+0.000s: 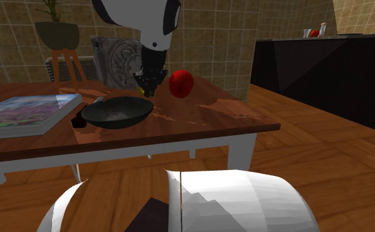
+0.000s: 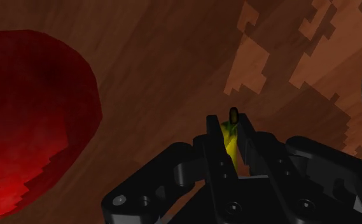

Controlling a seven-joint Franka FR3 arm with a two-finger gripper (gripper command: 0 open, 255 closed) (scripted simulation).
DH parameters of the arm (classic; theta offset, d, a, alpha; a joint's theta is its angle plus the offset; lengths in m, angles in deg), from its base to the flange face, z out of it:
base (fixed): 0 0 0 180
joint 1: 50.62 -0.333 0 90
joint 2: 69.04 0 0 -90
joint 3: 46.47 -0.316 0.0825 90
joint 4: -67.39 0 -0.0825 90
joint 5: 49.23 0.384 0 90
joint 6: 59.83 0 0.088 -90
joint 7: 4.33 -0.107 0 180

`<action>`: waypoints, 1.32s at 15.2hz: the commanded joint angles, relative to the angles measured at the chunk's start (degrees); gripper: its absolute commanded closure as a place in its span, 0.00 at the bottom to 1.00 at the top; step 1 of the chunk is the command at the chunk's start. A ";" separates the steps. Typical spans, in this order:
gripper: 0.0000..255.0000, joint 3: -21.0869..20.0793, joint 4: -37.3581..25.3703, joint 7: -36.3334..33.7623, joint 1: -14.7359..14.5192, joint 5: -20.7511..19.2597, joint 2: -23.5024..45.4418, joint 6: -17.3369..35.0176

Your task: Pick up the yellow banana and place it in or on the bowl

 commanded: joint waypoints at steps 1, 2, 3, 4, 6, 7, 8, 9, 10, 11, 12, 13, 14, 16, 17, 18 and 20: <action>1.00 0.04 -1.18 -0.44 0.10 -0.30 -0.43 -1.61; 1.00 0.08 -1.81 -0.63 0.15 -0.44 -0.60 -2.39; 1.00 0.11 -2.45 -0.82 0.21 -0.58 -0.75 -3.16; 1.00 0.15 -3.10 -1.00 0.26 -0.72 -0.89 -3.94; 1.00 0.23 -4.42 -1.36 0.35 -0.98 -1.12 -5.47; 1.00 0.27 -5.10 -1.54 0.40 -1.10 -1.22 -6.24; 1.00 0.31 -5.80 -1.71 0.44 -1.23 -1.30 -7.00; 1.00 0.35 -6.50 -1.89 0.48 -1.35 -1.37 -7.76; 1.00 0.39 -7.21 -2.06 0.52 -1.46 -1.43 -8.52; 1.00 0.42 -7.93 -2.23 0.56 -1.58 -1.48 -9.27; 1.00 0.46 -8.67 -2.40 0.60 -1.69 -1.51 -10.02; 1.00 0.50 -9.41 -2.57 0.64 -1.80 -1.53 -10.77; 1.00 0.54 -10.17 -2.73 0.67 -1.90 -1.53 -11.52; 1.00 0.62 -11.71 -3.06 0.74 -2.11 -1.50 -13.01; 1.00 0.66 -12.50 -3.22 0.77 -2.21 -1.47 -13.76; 1.00 0.67 -12.64 -3.26 0.77 -2.23 -1.48 -13.90; 1.00 0.31 -9.14 -3.97 0.35 -1.81 -5.94 -14.71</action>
